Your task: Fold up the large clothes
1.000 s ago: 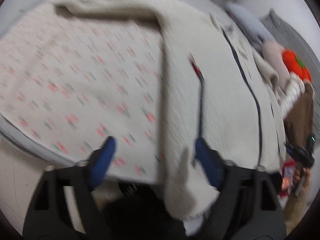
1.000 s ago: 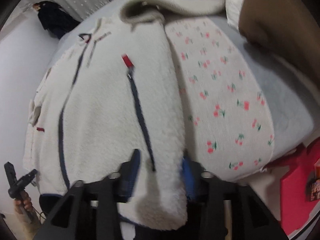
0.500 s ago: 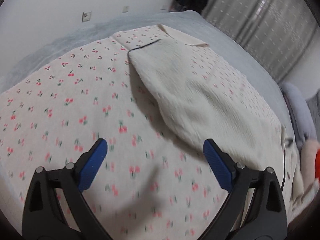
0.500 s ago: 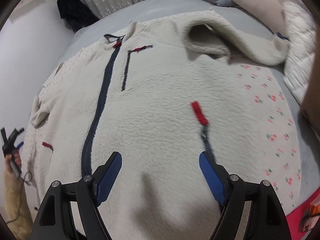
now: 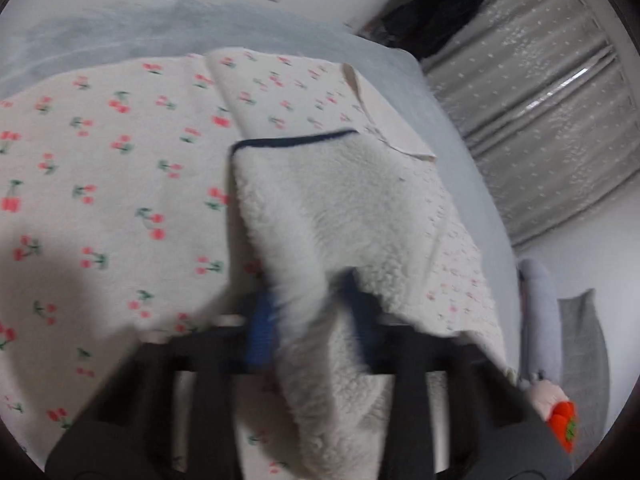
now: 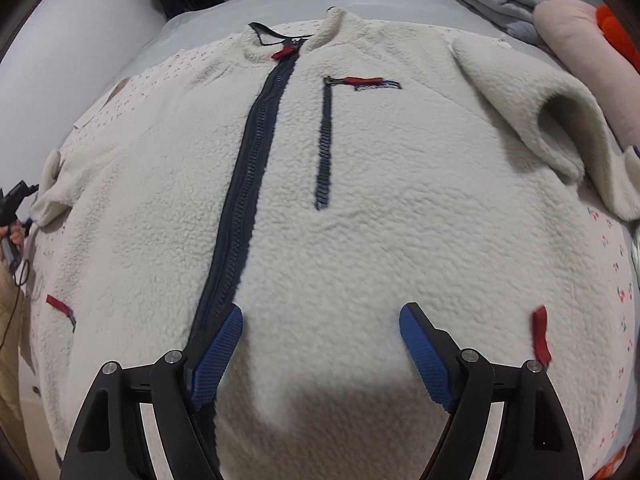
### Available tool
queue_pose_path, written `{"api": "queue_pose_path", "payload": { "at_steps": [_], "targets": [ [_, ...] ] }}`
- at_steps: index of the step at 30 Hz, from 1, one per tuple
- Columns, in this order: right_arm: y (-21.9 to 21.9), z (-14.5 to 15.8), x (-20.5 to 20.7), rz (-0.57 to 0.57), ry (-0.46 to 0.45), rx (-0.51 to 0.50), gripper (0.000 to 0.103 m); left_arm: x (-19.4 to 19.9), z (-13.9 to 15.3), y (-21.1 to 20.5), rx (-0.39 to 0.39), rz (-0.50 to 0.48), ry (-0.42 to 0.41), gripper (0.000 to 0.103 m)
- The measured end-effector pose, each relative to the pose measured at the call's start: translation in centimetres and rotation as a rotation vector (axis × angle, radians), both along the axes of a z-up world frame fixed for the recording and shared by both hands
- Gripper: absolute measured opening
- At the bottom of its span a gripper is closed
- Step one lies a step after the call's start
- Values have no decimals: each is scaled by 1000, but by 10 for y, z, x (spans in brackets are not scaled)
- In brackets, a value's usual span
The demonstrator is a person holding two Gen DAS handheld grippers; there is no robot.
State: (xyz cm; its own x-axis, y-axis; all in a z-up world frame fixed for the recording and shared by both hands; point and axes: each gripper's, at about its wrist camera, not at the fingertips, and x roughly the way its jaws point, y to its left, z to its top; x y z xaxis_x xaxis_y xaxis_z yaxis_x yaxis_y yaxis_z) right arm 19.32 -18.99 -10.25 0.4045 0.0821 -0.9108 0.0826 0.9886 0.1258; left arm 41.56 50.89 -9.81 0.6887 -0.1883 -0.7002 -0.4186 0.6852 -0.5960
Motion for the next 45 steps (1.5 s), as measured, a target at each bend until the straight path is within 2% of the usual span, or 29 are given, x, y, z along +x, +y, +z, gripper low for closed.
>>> {"api": "queue_pose_path", "payload": {
  "at_steps": [1,3,5,6,7,8,10,11,12,13,14,15,16,17,18,21,23,24,26,28,30,32,35,38,41,42,44,45],
  "targets": [
    [1,1,1,5,-2,-2,83,-3,7,-3,36,6,-8,15],
    [4,3,6,15,-11,-6,83,-23,31,-16,167,40,-81,14],
    [3,3,7,16,-17,-11,83,-47,48,-20,263,100,-135,14],
    [3,3,7,14,-18,-10,83,-68,57,-24,332,161,-152,14],
    [2,2,6,12,-19,-4,83,-79,58,-25,385,209,-124,14],
    [0,1,6,9,-19,1,83,-88,56,-26,436,255,-65,14],
    [-2,-2,5,4,-17,12,83,-92,32,-27,583,305,207,20],
    [-3,-3,4,3,-16,19,83,-92,17,-28,637,303,312,20],
    [-5,-4,5,3,-15,22,83,-96,2,-29,693,305,392,20],
    [-6,-4,5,5,-15,24,83,-98,-3,-30,715,303,408,22],
    [-6,-2,7,8,-17,22,83,-104,-4,-34,740,299,419,30],
    [-6,0,8,13,-20,18,83,-106,-2,-37,752,298,420,45],
    [-7,2,11,20,-26,10,83,-108,2,-43,763,293,409,54],
    [-9,5,15,27,-34,-4,83,-108,11,-51,775,279,375,67],
    [-10,8,19,29,-42,-14,83,-107,22,-55,785,260,339,75],
    [-22,19,41,24,-80,-27,83,-92,50,-93,832,107,229,87],
    [-31,27,62,19,-103,-28,83,-74,62,-125,840,-38,154,91],
    [-35,31,71,23,-119,-38,83,-60,69,-149,835,-140,105,94],
    [-43,39,97,45,-161,-84,85,-35,76,-186,807,-318,18,96],
    [-52,45,124,75,-206,-139,85,-8,75,-223,801,-468,-35,96],
    [-63,50,149,105,-253,-200,85,17,72,-256,795,-588,-76,96],
    [-73,51,173,146,-286,-260,85,48,64,-287,741,-719,-98,96],
    [-92,42,211,212,-241,-278,86,79,45,-328,671,-869,-72,96],
    [-115,23,248,237,-131,-259,86,107,19,-360,649,-949,-22,96],
    [-138,4,275,223,-42,-253,86,124,3,-370,605,-964,11,95],
    [-145,-3,280,218,-10,-227,86,129,-3,-373,586,-962,23,89],
    [-160,-17,292,199,40,-136,87,133,-12,-380,561,-968,43,86],
    [-165,-21,293,189,37,-106,87,131,-11,-381,555,-976,28,75]
  ]
}}
